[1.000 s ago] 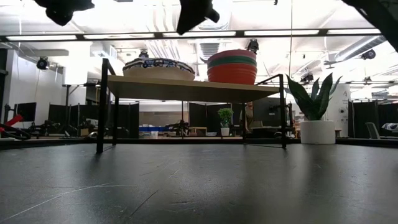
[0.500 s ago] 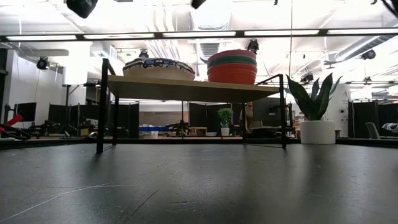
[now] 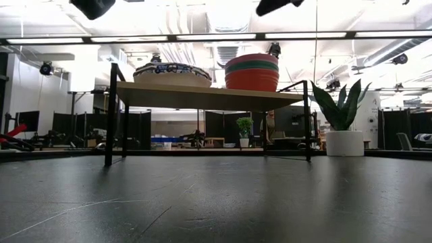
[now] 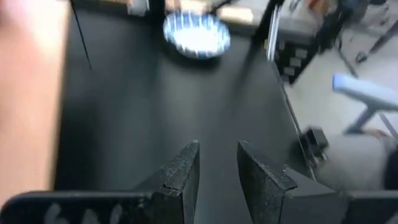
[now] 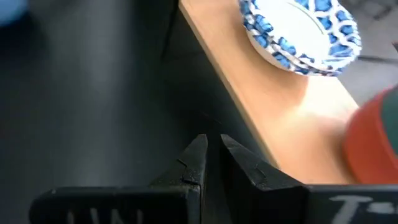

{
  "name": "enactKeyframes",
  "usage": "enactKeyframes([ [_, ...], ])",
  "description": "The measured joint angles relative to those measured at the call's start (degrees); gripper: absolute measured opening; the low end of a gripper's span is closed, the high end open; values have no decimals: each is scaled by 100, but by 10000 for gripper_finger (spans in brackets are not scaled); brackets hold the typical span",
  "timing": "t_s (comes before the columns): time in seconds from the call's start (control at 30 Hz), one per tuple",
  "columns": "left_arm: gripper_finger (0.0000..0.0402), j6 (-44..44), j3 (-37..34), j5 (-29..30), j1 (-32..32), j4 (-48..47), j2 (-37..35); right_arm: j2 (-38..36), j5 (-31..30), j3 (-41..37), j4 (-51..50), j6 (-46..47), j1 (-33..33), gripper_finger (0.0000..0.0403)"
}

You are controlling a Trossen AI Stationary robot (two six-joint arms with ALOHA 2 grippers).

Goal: Place and stack bowls onto a shelf
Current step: Stack the blue bowl on top of the pink bowl on the shelf

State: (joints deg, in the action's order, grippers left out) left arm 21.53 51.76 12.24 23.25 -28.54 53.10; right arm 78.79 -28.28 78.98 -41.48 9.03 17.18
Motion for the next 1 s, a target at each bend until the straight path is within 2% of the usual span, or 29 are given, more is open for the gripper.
enactKeyframes([
  [0.13, 91, 689, 461, -220, 212, -858, 510, -741, 294, -1212, 1351, -292, 124, 31],
  [0.27, 91, 1000, 907, -709, 380, -1498, 1090, -1358, 344, -2262, 2432, -570, 245, 31],
  [0.5, 104, 1582, 1742, -1575, 528, -2999, 2088, -2177, 755, -3581, 3852, -749, 296, 31],
  [0.67, 139, 1942, 2119, -1664, 751, -4127, 2712, -2512, 772, -4126, 4542, -908, 296, 31],
  [0.87, 189, 2003, 2138, -1990, 1255, -4094, 3213, -2749, 773, -4336, 4604, -940, 341, 31],
  [1.0, 203, 2045, 2134, -2049, 1668, -4031, 3526, -2876, 783, -4341, 4602, -1144, 418, 31],
])
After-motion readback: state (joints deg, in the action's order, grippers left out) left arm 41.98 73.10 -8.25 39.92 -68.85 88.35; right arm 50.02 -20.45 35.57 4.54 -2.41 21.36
